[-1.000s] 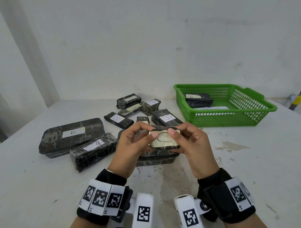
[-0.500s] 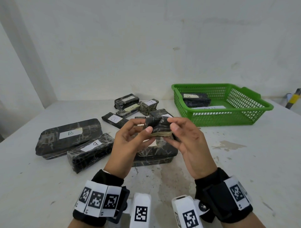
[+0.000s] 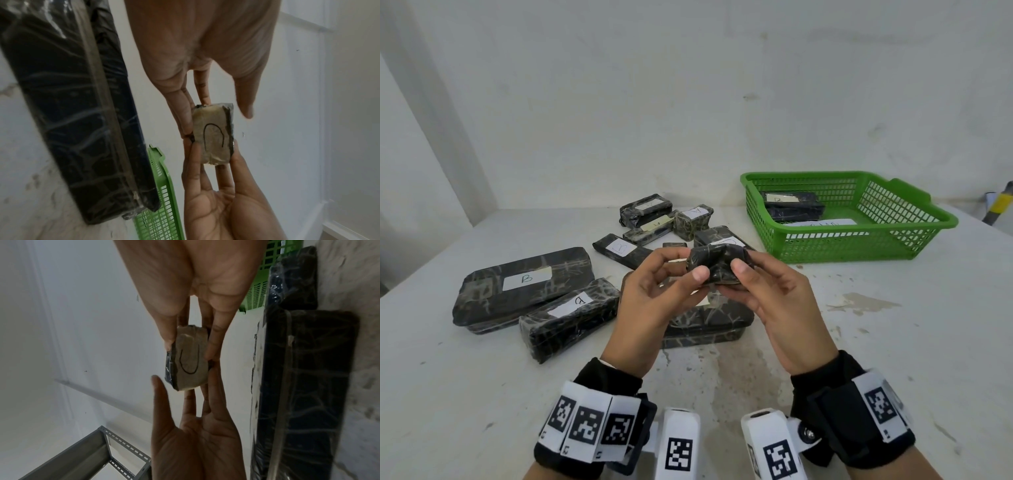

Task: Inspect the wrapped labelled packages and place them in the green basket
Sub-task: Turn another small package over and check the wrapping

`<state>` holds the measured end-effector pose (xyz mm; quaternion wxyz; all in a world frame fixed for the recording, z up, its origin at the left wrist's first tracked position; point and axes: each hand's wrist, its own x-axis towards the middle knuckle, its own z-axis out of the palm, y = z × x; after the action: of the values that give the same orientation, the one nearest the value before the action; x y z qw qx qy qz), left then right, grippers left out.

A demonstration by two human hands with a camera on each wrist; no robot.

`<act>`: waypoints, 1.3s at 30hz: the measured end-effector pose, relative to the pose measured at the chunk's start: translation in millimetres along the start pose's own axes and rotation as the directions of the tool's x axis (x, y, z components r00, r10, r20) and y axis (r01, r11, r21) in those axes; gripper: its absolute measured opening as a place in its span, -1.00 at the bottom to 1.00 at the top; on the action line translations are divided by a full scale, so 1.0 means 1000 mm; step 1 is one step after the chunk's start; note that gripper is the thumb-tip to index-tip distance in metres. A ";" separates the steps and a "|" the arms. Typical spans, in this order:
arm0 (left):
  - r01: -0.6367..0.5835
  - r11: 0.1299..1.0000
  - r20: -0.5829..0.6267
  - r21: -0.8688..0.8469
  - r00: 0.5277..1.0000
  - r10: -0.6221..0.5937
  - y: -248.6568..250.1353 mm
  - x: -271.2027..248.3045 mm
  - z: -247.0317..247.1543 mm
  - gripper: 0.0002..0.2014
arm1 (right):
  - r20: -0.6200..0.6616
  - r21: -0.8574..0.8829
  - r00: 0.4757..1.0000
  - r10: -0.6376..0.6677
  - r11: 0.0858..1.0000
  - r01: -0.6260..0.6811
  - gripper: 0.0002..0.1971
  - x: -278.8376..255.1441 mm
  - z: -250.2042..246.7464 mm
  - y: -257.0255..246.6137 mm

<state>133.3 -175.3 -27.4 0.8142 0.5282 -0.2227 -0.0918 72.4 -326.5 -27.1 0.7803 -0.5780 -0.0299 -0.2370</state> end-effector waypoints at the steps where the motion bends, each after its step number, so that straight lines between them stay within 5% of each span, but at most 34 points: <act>1: -0.007 1.000 -0.008 0.004 1.000 0.007 0.000 0.000 0.000 -0.64 | 0.001 0.003 1.000 -0.001 1.000 0.001 -0.63 0.001 -0.001 0.000; 19: -0.050 0.998 -0.004 0.047 0.999 0.050 0.000 0.000 -0.002 -0.75 | 0.052 -0.001 0.998 0.040 0.999 -0.040 -0.54 -0.001 0.001 0.001; 25: -0.057 0.995 0.015 0.080 0.998 0.056 0.001 -0.001 0.000 -0.72 | 0.017 -0.050 1.000 0.007 0.999 -0.006 -0.66 -0.001 -0.001 0.003; 31: -0.081 0.990 -0.017 0.113 0.996 0.084 0.003 -0.002 0.004 -0.72 | 0.048 -0.008 0.998 0.048 0.999 -0.048 -0.53 -0.001 0.000 -0.001; 39: -0.065 0.992 -0.004 0.110 0.998 0.065 0.003 -0.002 0.002 -0.73 | 0.006 -0.042 1.000 -0.001 0.999 0.001 -0.67 -0.001 0.002 0.000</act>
<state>130.1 -175.2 -24.3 0.7872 0.5652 -0.2413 -0.0508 71.8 -324.5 -27.4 0.7678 -0.5949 -0.0274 -0.2362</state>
